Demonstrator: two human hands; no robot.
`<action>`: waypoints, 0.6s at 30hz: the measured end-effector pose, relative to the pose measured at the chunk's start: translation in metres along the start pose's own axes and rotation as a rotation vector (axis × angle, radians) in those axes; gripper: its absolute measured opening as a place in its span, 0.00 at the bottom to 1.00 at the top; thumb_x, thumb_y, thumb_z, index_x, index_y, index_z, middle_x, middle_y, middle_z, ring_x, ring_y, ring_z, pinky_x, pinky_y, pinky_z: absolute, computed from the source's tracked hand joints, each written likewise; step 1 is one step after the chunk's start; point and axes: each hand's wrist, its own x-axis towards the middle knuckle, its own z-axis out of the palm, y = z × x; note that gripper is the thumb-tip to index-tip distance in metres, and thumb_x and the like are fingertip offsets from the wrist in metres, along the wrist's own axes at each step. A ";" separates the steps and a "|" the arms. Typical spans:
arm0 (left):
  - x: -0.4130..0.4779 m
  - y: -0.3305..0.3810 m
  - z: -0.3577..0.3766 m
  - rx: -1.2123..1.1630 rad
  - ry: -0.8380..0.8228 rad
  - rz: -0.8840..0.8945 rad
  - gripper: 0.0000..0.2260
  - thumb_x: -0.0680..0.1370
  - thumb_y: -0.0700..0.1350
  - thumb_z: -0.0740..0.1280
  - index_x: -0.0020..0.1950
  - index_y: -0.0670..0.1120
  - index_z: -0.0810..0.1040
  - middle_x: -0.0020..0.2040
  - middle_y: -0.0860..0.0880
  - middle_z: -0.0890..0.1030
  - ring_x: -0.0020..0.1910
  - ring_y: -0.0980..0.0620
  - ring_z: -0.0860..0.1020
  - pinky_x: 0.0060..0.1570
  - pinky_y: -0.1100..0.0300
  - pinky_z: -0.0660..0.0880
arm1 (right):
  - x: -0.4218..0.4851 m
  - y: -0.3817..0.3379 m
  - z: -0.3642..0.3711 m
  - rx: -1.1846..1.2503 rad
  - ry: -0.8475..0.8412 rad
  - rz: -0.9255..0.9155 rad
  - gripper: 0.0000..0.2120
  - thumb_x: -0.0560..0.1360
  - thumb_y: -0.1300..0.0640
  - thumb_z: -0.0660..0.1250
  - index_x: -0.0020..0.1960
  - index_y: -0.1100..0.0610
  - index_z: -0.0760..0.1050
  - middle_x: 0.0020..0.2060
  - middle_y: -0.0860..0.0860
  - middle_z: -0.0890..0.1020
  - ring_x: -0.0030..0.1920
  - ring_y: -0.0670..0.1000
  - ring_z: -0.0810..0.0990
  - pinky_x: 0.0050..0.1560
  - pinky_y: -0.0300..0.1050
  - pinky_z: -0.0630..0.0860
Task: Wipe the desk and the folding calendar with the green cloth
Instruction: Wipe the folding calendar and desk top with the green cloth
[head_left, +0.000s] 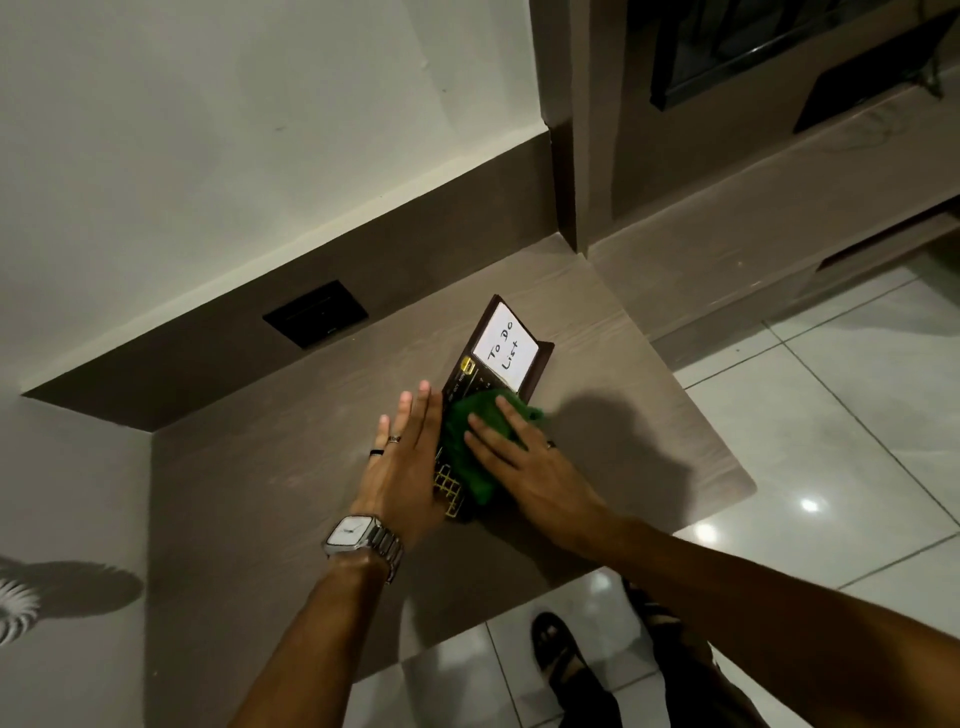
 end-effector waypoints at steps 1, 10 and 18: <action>-0.001 -0.001 -0.001 -0.006 -0.007 0.008 0.58 0.65 0.47 0.75 0.75 0.49 0.31 0.76 0.51 0.33 0.75 0.47 0.35 0.74 0.43 0.40 | -0.004 0.002 0.001 -0.011 -0.025 -0.038 0.43 0.72 0.62 0.70 0.78 0.51 0.48 0.77 0.50 0.47 0.76 0.60 0.42 0.67 0.65 0.57; -0.002 -0.003 -0.002 -0.141 -0.008 0.030 0.63 0.62 0.38 0.79 0.73 0.54 0.28 0.77 0.52 0.34 0.76 0.49 0.36 0.75 0.45 0.42 | -0.007 -0.017 0.001 0.011 -0.006 -0.036 0.41 0.71 0.63 0.72 0.77 0.51 0.54 0.78 0.50 0.52 0.77 0.62 0.46 0.63 0.68 0.69; 0.002 -0.007 0.007 -0.197 0.031 0.011 0.65 0.60 0.25 0.73 0.73 0.62 0.30 0.76 0.59 0.36 0.76 0.52 0.38 0.72 0.50 0.39 | 0.009 0.031 -0.024 -0.116 0.080 0.047 0.29 0.73 0.65 0.68 0.72 0.54 0.67 0.74 0.53 0.67 0.73 0.64 0.61 0.62 0.69 0.71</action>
